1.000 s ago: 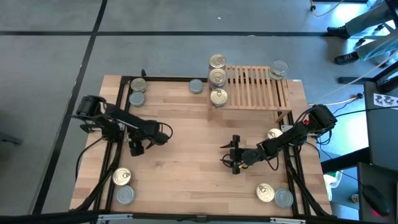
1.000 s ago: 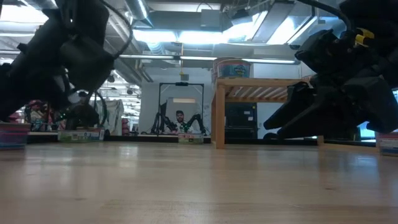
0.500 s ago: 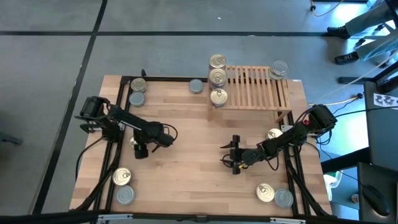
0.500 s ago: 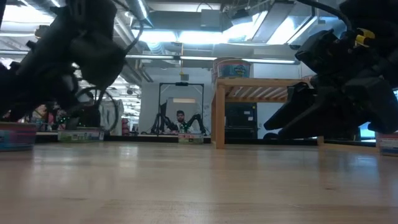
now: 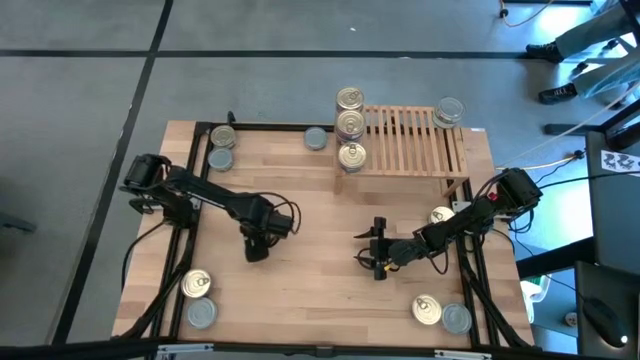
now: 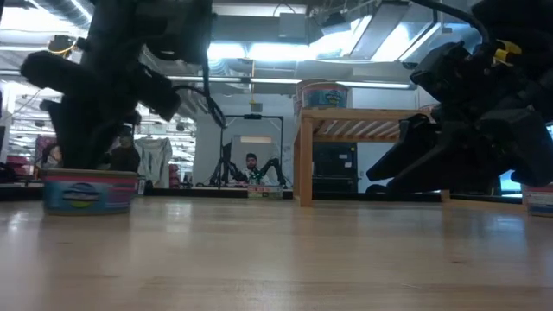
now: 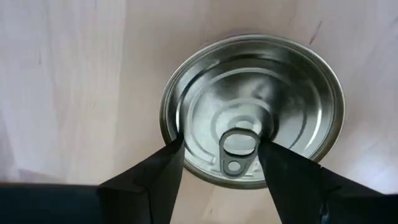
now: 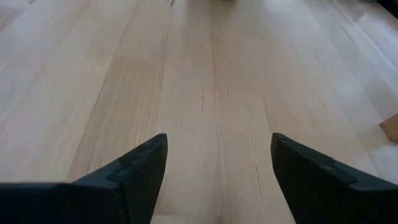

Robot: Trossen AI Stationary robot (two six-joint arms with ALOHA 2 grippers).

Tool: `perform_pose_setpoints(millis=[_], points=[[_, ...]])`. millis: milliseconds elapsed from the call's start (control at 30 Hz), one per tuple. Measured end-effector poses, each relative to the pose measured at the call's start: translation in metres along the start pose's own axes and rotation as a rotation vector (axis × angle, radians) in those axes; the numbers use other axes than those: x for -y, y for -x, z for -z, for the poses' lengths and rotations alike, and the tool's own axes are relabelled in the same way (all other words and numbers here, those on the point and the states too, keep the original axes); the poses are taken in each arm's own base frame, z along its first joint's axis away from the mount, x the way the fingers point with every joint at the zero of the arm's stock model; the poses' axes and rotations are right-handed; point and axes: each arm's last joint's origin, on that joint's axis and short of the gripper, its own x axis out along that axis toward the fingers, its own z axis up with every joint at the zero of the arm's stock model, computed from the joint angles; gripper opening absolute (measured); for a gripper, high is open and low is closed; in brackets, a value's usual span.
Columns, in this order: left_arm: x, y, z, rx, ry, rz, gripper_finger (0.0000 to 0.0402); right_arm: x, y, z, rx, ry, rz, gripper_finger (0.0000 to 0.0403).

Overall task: Stack canned seafood by type on shelf
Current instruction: Stack the blue-pink tuna can on top of the blue-pink tuna can on the shelf

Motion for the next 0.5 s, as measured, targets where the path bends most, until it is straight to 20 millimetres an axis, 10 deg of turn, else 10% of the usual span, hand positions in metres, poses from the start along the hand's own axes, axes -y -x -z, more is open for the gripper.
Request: perform_pose_setpoints(millis=[500], points=[[0.019,0.006,-0.039,0.492,0.02,0.054,0.0214,0.0,0.0,-0.002,0.009,-0.001,0.009,0.028]])
